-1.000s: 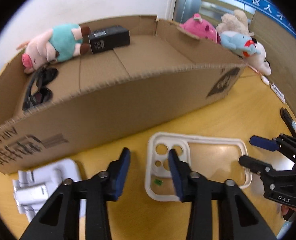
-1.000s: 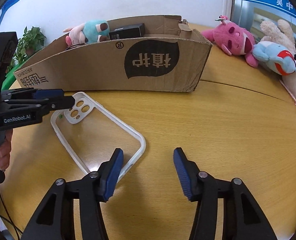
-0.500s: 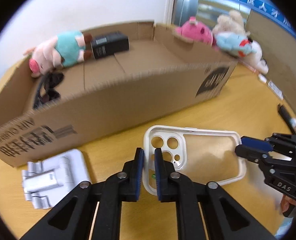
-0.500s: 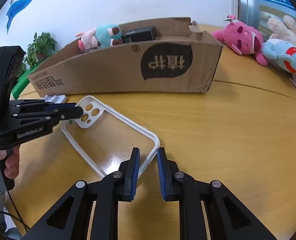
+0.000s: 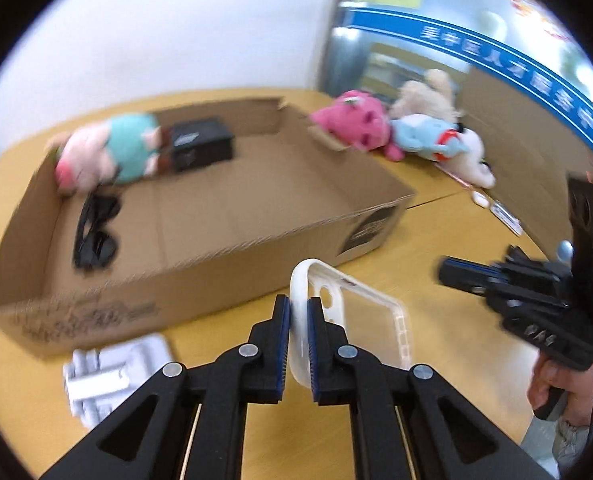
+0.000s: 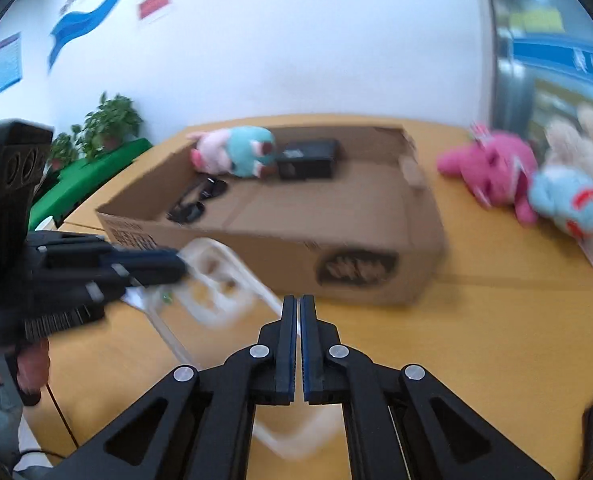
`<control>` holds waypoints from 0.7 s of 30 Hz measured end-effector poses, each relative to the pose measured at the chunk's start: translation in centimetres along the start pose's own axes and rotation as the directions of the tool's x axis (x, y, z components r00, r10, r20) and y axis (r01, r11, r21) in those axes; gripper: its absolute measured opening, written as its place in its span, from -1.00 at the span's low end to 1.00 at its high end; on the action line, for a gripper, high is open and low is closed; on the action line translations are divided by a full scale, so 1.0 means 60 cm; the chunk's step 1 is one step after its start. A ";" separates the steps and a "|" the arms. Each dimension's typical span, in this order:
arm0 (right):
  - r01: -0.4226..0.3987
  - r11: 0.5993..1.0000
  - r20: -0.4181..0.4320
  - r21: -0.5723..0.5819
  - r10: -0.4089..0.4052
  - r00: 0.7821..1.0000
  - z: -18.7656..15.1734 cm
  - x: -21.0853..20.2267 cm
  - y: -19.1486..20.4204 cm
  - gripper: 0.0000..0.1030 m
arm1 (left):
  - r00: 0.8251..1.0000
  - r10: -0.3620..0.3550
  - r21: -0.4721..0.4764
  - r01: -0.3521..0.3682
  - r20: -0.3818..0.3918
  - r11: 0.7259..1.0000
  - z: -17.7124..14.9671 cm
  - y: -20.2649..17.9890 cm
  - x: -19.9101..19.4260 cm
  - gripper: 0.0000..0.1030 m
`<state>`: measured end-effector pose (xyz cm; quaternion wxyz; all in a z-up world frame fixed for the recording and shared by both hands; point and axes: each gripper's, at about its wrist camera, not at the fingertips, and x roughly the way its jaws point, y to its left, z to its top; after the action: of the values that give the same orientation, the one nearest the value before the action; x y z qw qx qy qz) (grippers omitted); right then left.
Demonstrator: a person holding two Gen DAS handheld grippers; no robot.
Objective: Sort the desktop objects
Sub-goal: 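Lift the phone case with both tools and lower it into the box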
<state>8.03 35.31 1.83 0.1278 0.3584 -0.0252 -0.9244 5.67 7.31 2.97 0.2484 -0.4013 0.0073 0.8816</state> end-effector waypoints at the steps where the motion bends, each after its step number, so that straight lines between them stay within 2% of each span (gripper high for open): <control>1: -0.002 0.999 -0.012 0.044 0.003 1.000 -0.010 -0.002 -0.016 -0.96 | 1.000 0.003 -0.021 -0.004 -0.006 1.000 -0.008 0.008 -0.001 -0.85; 5: -0.014 0.990 -0.071 0.138 0.024 0.997 -0.056 -0.001 -0.041 -0.91 | 0.999 0.024 -0.098 -0.027 -0.033 0.995 -0.039 0.038 0.001 -0.86; 7: -0.019 0.989 -0.108 0.149 0.035 0.993 -0.073 0.008 -0.036 -0.77 | 0.999 0.027 -0.113 -0.032 -0.042 0.993 -0.053 0.045 -0.004 -0.86; 10: -0.033 0.988 -0.140 0.150 0.054 0.989 -0.088 0.029 -0.016 0.05 | 0.998 0.037 -0.122 -0.044 -0.060 0.992 -0.066 0.045 -0.003 -0.86; 11: -0.034 0.989 -0.145 0.144 0.055 0.988 -0.091 0.035 -0.011 0.10 | 0.997 0.038 -0.125 -0.046 -0.068 0.991 -0.070 0.045 -0.002 -0.87; 14: -0.025 0.993 -0.179 0.118 0.046 0.983 -0.100 0.058 0.002 0.06 | 0.996 0.029 -0.134 -0.039 -0.080 0.990 -0.081 0.046 -0.004 -0.87; 15: -0.026 0.993 -0.199 0.115 0.049 0.979 -0.103 0.069 0.004 -0.16 | 0.996 0.028 -0.133 -0.039 -0.082 0.990 -0.083 0.045 -0.004 -0.86; 16: -0.018 0.995 -0.198 0.098 0.037 0.980 -0.107 0.074 0.008 -0.50 | 0.996 0.034 -0.131 -0.045 -0.085 0.990 -0.085 0.043 -0.002 -0.86; 17: -0.011 0.997 -0.204 0.080 0.027 0.979 -0.108 0.076 0.013 -0.70 | 0.995 0.053 -0.127 -0.064 -0.086 0.990 -0.086 0.042 -0.002 -0.86; 21: -0.015 0.999 -0.213 0.052 0.025 0.977 -0.108 0.080 0.024 -0.80 | 0.996 0.049 -0.137 -0.059 -0.074 0.989 -0.085 0.046 -0.005 -0.87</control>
<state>9.28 32.97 -5.92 0.1302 0.4585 -0.0379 -0.8783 8.20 3.67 -0.81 0.1955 -0.4480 -0.0346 0.8717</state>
